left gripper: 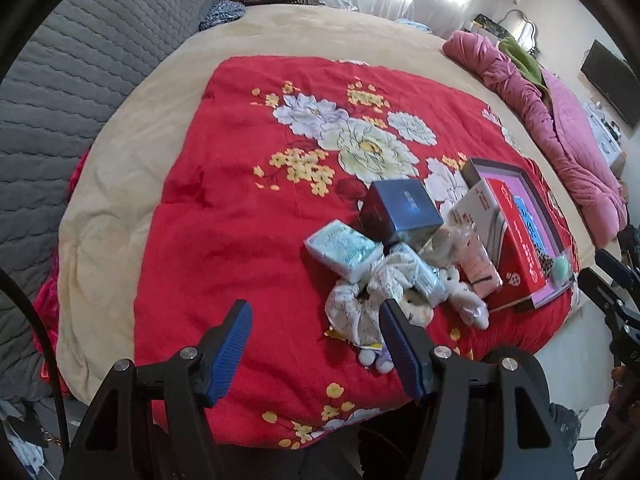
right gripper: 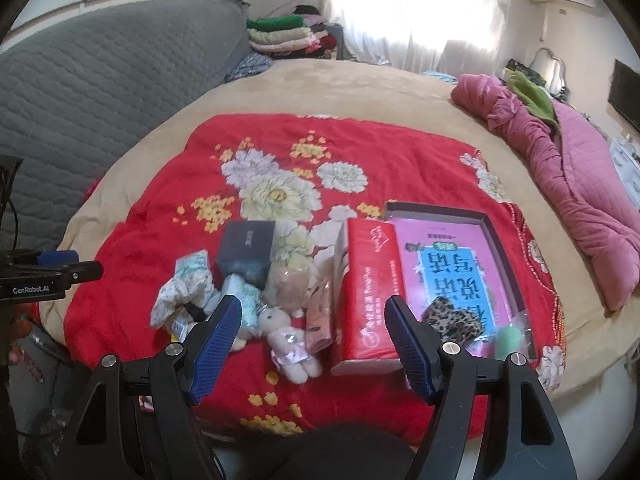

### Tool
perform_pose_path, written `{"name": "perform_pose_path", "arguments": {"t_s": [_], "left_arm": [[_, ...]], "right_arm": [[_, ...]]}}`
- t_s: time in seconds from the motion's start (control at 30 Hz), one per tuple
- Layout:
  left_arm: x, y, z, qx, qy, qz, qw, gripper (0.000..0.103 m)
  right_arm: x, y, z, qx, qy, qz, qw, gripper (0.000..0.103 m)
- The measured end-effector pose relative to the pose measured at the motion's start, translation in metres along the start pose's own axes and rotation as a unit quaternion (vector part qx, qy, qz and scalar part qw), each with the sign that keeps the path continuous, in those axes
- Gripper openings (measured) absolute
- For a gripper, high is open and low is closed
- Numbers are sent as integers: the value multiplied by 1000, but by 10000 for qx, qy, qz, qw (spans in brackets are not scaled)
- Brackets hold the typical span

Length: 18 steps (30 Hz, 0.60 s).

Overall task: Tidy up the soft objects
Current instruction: 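Grasp the white floral cloth with the left gripper while the right grasps a tissue pack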

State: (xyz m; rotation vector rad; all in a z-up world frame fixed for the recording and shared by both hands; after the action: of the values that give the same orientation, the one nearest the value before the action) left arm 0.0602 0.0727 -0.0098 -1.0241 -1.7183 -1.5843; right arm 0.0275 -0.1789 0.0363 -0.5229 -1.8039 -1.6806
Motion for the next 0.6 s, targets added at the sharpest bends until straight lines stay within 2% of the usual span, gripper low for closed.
{"name": "perform_pose_path", "arguments": {"t_s": [0.33,0.6], "left_arm": [[-31,-22,-34,-305,-317,340,9985,65],[-65,-21,-40,-155,-457,642,9968,65]], "right_arm": [[-40,-29,33,254,251,411,9985,75],[-71,-47,60,540,405,675,9954,75]]}}
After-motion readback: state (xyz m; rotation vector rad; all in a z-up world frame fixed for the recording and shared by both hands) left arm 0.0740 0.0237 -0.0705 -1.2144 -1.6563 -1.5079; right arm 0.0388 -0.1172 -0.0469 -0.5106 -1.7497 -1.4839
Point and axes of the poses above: each gripper's, at about its wrist camera, not at the fingertips, and x roughly against the way its jaws point, z to its left, y to its top, the point moved 6 cm from there along -x, roughly the way its jaws point, and after that the axes turned 7 degrees about -z, right-handed, at the moved point
